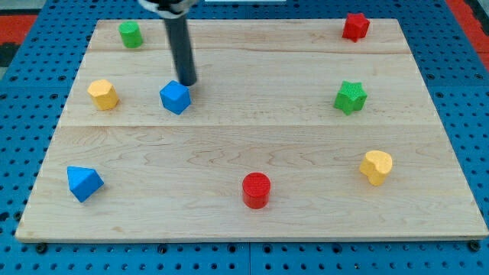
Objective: Slide the red star diagonally to the green star
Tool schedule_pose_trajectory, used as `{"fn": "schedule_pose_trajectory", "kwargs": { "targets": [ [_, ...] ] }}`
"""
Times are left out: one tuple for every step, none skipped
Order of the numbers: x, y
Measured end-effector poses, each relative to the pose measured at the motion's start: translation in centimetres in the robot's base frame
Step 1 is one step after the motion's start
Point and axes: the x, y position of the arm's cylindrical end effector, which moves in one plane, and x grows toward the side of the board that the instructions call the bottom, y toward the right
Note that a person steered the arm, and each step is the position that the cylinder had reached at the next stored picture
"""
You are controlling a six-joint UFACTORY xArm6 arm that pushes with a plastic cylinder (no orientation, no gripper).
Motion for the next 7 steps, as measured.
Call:
{"fn": "schedule_pose_trajectory", "kwargs": {
  "targets": [
    [-2.4, 11.8],
    [-2.9, 24.5],
    [-3.0, 35.9],
    [-10.1, 38.2],
    [-15.2, 33.2],
    [-14.2, 28.1],
    [-11.3, 18.7]
  ]
}}
